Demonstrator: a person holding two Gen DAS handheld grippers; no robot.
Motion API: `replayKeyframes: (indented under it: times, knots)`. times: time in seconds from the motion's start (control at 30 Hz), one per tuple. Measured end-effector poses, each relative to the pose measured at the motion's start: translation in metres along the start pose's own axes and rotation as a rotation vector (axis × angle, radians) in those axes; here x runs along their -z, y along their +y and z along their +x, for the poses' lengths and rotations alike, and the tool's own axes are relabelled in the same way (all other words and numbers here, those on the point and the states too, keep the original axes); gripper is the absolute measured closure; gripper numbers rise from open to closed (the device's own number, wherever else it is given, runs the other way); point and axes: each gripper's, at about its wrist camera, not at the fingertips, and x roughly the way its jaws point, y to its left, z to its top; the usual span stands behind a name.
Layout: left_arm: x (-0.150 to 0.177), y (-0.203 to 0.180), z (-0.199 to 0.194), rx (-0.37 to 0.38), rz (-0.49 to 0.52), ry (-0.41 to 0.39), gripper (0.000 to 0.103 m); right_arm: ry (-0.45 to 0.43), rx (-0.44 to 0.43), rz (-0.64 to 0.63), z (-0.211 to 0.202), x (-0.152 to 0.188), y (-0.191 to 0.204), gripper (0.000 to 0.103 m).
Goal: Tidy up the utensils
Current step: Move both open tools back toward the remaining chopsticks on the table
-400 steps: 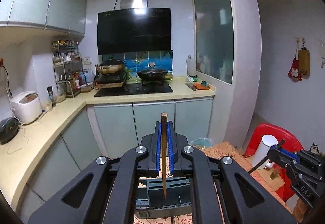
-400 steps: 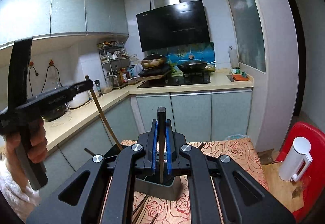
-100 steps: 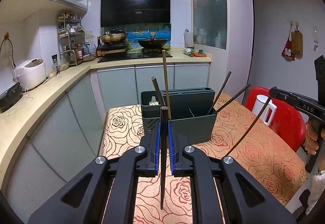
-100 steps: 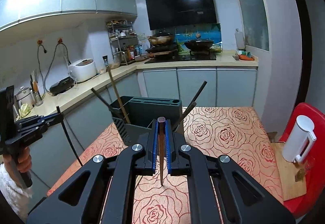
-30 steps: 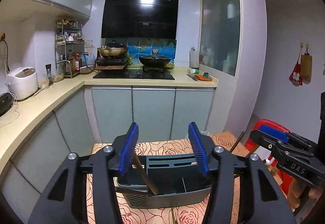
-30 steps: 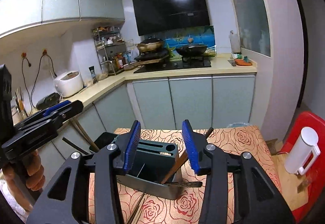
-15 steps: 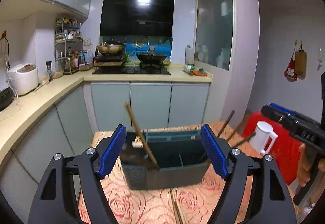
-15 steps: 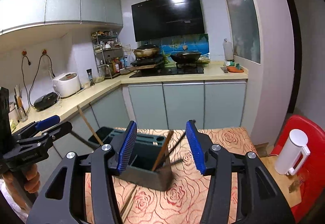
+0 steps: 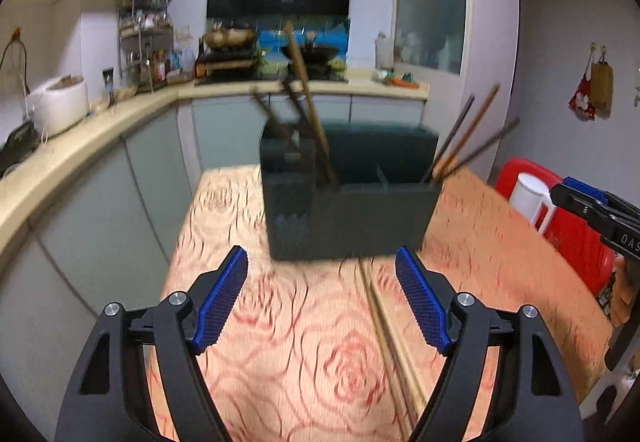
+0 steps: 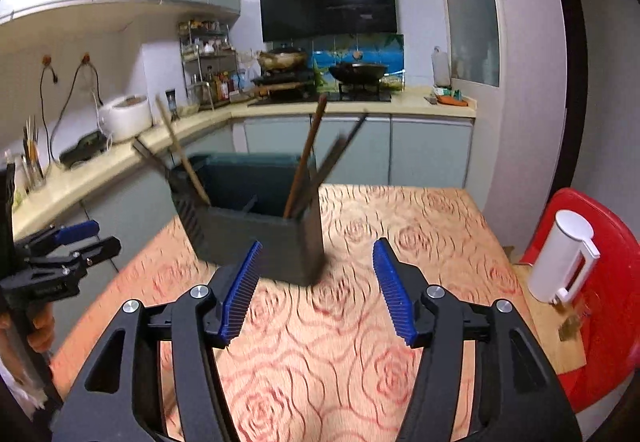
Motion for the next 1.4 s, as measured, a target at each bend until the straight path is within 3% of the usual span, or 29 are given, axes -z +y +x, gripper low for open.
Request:
replayKeyframes:
  times: [0.23,0.67,0.93,1.4]
  knots:
    - [0.052,-0.001,0.005,-0.011,0.044,0.088,0.029,0.090,-0.024,0.007,0.002,0.050,0.006,0.047]
    - [0.113,-0.023,-0.002,0.063,0.116,0.215,0.029,0.183,-0.047,0.044,0.010,0.090,0.009,0.047]
    - [0.130,-0.050,-0.014,0.097,0.200,0.214,0.029,0.186,-0.047,0.045,0.010,0.092,0.009,0.047]
    - [0.139,-0.050,-0.003,0.058,0.196,0.265,0.029,0.203,-0.056,0.037,0.007,0.098,0.016,0.047]
